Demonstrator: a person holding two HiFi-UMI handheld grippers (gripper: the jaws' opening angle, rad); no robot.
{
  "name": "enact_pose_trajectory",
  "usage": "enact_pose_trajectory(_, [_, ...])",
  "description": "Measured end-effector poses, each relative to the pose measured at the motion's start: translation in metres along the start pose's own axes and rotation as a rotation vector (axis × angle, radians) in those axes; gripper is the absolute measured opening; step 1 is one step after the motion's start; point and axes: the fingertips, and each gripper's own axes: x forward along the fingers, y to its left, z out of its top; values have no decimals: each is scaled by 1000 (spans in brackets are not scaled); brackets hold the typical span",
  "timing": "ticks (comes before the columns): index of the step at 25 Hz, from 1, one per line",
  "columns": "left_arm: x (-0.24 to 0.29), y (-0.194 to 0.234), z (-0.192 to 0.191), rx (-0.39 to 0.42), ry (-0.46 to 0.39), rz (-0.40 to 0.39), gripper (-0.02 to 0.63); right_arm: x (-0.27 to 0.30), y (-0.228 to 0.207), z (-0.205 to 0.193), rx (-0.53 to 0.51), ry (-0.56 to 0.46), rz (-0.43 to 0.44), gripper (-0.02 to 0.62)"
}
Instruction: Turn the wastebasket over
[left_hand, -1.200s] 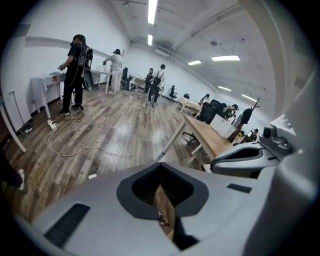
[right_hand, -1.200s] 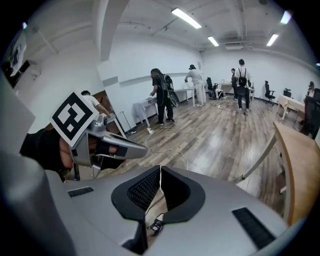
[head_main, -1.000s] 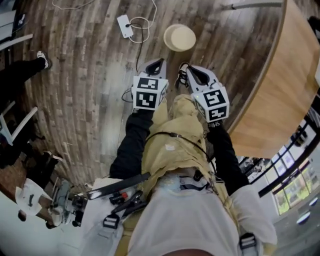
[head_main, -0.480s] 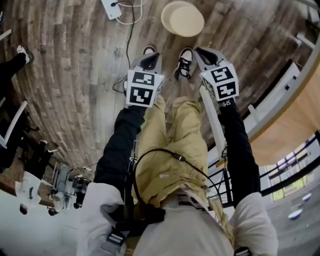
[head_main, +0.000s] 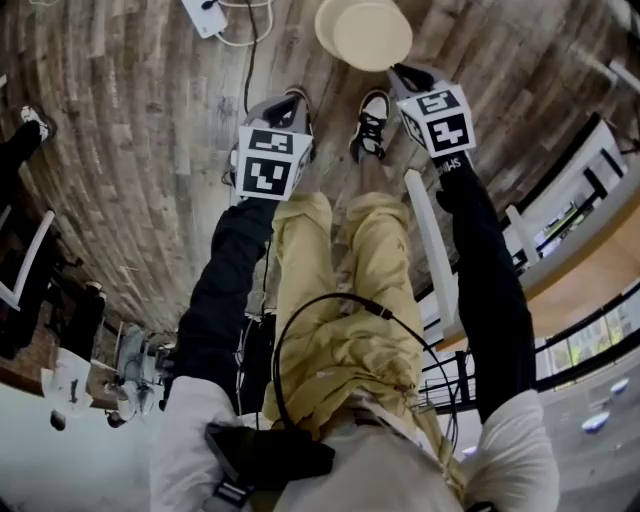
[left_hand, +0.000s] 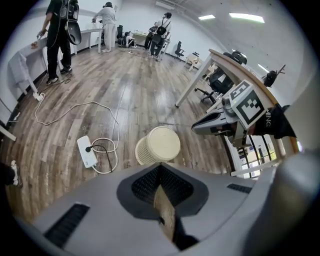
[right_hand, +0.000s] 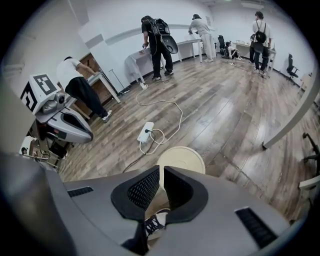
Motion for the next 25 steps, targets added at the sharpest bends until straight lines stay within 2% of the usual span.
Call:
enact_pose_trajectory(11, [79, 19, 18, -19, 2, 1, 2, 78, -94, -28, 55, 82, -115, 31])
enact_pose_trajectory(17, [105, 25, 12, -25, 25, -13, 2, 106, -120, -43, 58, 124, -157, 89])
enact_pose_trajectory(20, [114, 27, 13, 5, 27, -7, 2, 114, -133, -42, 60, 117, -189, 92])
enact_pose_trajectory(25, [127, 35, 20, 6, 25, -4, 2, 133, -145, -44, 44, 139, -194, 92])
